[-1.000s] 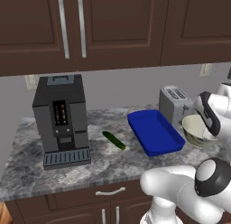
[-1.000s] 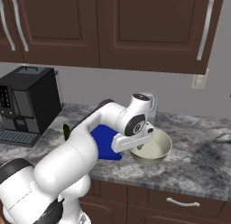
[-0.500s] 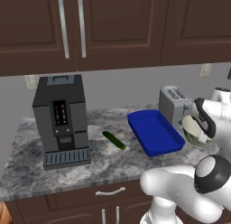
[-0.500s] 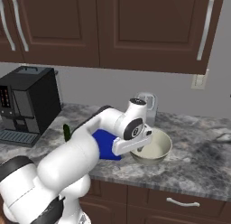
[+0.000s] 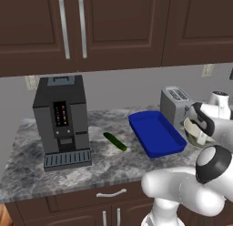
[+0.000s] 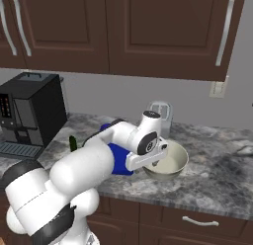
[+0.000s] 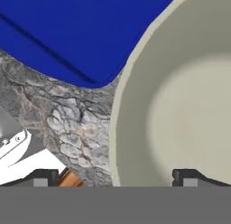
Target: Place the two vegetables and bowl onto the tray for setting up a vegetable dip station.
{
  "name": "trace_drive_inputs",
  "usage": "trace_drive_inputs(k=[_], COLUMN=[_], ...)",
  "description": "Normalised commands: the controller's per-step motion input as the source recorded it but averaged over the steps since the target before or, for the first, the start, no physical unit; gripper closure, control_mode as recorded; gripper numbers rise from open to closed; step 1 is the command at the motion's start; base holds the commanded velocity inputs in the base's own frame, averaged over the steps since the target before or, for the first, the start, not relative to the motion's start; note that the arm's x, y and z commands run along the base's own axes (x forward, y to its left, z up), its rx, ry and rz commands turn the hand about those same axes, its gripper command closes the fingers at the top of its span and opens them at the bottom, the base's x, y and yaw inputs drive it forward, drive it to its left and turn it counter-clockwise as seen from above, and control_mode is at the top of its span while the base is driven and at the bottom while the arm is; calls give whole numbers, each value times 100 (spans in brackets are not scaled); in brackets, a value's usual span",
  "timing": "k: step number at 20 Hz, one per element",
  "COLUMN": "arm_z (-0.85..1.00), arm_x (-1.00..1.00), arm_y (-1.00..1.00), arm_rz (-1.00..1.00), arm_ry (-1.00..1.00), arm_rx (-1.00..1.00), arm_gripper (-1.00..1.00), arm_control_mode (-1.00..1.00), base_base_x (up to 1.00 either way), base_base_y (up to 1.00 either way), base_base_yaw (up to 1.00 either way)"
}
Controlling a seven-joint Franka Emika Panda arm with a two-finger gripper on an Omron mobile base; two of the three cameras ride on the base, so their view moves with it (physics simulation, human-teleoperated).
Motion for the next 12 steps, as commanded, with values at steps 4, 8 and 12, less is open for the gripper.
trace_drive_inputs(k=[4, 8, 12], arm_z=[-17, -19, -16], arm_x=[17, 18, 12], arm_y=[-9, -7, -4], arm_rz=[0, 0, 0], arm_ry=[0, 0, 0], arm_rx=[-1, -1, 0], arm_gripper=[-100, -100, -100], arm_control_mode=[-100, -100, -100], base_base_x=[0, 0, 0], base_base_y=[0, 0, 0], base_base_yaw=[0, 0, 0])
